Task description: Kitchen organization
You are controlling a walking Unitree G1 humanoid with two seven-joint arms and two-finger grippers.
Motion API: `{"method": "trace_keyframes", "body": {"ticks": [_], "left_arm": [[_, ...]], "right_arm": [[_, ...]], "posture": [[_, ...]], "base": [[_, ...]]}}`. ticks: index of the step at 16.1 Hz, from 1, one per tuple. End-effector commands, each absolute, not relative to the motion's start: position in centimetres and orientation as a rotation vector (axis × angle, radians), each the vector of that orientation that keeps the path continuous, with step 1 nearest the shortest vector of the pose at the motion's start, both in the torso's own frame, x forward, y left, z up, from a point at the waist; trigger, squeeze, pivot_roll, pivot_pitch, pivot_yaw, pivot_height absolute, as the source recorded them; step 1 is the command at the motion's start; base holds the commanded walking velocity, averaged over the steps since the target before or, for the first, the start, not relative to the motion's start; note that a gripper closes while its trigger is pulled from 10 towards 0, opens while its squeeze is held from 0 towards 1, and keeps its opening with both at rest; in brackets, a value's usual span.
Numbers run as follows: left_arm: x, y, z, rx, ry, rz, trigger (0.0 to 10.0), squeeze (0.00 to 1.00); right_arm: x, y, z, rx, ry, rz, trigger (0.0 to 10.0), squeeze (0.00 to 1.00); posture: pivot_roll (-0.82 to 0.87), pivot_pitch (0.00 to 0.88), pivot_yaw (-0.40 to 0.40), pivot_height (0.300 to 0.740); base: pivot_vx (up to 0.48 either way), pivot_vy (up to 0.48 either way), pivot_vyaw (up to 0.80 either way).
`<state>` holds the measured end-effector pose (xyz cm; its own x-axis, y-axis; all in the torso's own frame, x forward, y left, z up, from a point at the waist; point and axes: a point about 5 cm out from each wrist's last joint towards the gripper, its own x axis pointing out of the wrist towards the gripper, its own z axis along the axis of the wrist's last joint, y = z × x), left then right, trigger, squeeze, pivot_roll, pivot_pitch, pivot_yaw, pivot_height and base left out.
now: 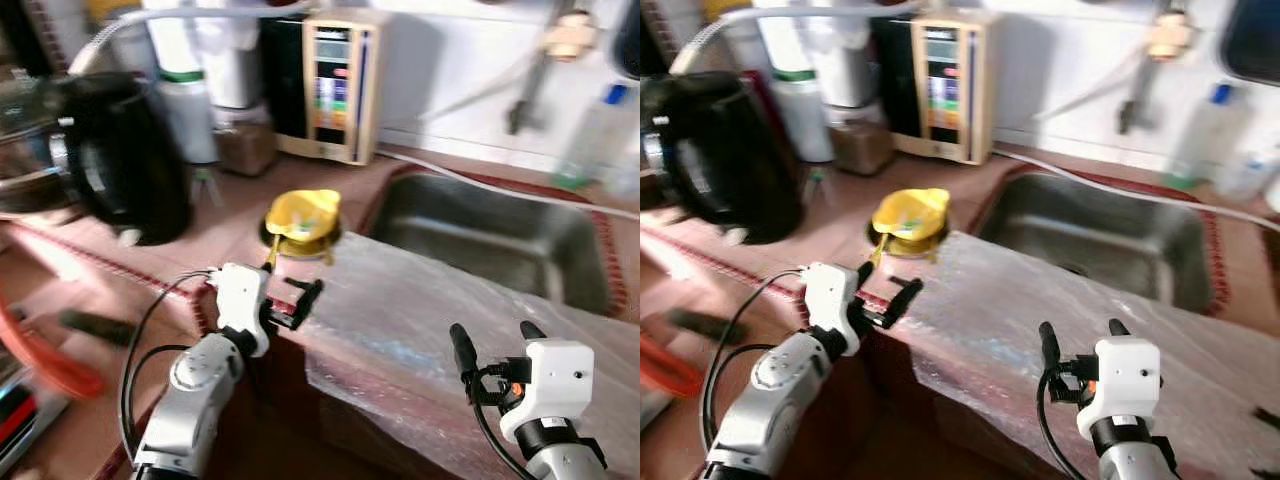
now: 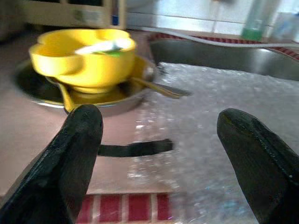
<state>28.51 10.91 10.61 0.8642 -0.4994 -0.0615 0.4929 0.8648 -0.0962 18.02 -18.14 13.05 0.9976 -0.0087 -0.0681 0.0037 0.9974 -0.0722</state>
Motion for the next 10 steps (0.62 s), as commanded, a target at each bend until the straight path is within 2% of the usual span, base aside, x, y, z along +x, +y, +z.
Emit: {"method": "trace_keyframes", "body": {"ticks": [1,2,5,10], "left_arm": [[28.8,11.2,11.4,-0.073,0.059,-0.51,10.0,0.0],[28.8,11.3,11.4,-0.076,0.055,-0.505,10.0,0.0],[29.1,12.0,12.5,-0.086,0.007,-0.431,10.0,0.0],[29.0,12.6,13.3,-0.084,-0.009,-0.41,10.0,0.0]], "right_arm": [[18.1,-18.3,13.6,-0.083,0.048,-0.013,10.0,0.0],[18.1,-18.3,13.6,-0.083,0.047,-0.012,10.0,0.0],[18.0,-18.4,13.9,-0.094,0.038,-0.006,10.0,0.0],[17.9,-18.4,13.9,-0.098,0.042,-0.003,10.0,0.0]], "posture": [[-0.06,0.0,0.032,0.74],[-0.06,0.0,0.032,0.74],[-0.06,0.0,0.028,0.74],[-0.06,0.0,0.024,0.74]], "base": [[0.0,0.0,-0.77],[0.0,0.0,-0.77],[0.0,0.0,0.0],[0.0,0.0,0.0]]}}
